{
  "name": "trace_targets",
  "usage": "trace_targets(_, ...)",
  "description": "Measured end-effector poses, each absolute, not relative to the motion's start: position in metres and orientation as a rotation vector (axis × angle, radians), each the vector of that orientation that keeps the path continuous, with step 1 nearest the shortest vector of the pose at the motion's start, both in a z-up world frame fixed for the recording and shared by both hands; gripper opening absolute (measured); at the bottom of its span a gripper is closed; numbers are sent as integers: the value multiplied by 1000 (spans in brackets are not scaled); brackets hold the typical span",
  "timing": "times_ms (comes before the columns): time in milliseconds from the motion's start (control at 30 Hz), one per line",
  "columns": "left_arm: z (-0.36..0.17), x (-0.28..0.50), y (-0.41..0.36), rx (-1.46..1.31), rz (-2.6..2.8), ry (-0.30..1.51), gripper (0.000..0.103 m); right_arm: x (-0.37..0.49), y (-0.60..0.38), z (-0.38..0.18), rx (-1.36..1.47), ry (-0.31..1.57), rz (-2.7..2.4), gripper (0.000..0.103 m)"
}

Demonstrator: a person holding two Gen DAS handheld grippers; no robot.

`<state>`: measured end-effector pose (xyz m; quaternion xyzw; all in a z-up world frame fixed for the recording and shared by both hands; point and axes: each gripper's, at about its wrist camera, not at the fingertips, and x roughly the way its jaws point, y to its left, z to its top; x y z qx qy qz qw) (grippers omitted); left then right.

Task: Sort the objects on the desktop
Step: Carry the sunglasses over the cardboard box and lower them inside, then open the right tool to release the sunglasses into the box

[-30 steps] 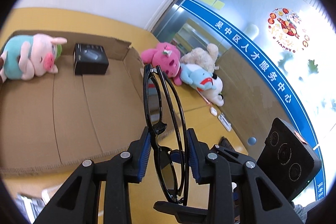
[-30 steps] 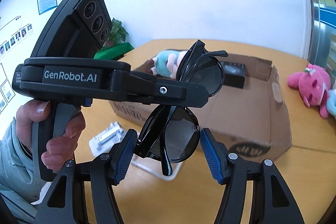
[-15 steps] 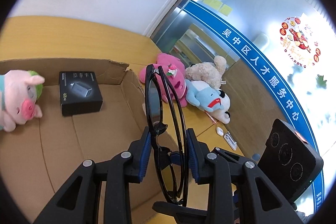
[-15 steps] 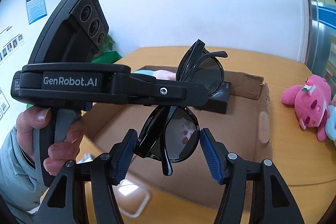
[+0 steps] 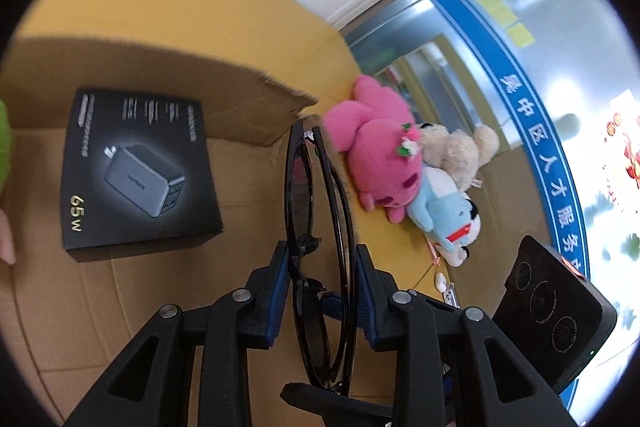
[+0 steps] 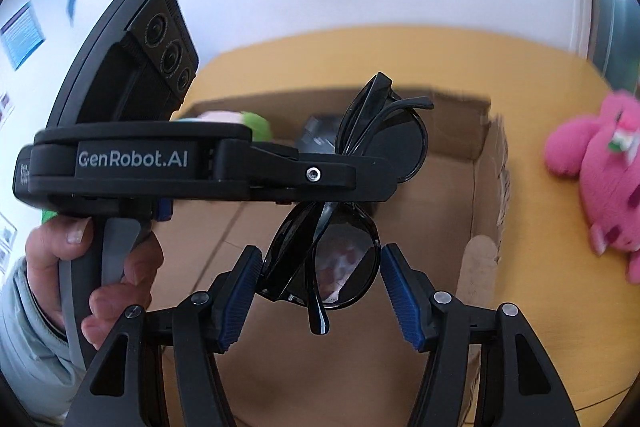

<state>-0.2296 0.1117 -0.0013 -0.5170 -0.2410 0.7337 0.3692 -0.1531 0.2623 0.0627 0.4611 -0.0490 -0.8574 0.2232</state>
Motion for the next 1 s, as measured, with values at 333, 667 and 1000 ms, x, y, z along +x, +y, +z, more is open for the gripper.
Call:
trace_targets(333,-59,-247,131,-1599,1772,-655,29,-190,262,10,1592,-139,-2299,28)
trace_targets(667,-65,-247,146,-1632,1740,-646,30,-189,257,7,1639,-107,-2333,26)
trace_targets(1000,-52,-243,143,-1665,1782,-579,34,-186,260,4,1671,-140,-2359,26)
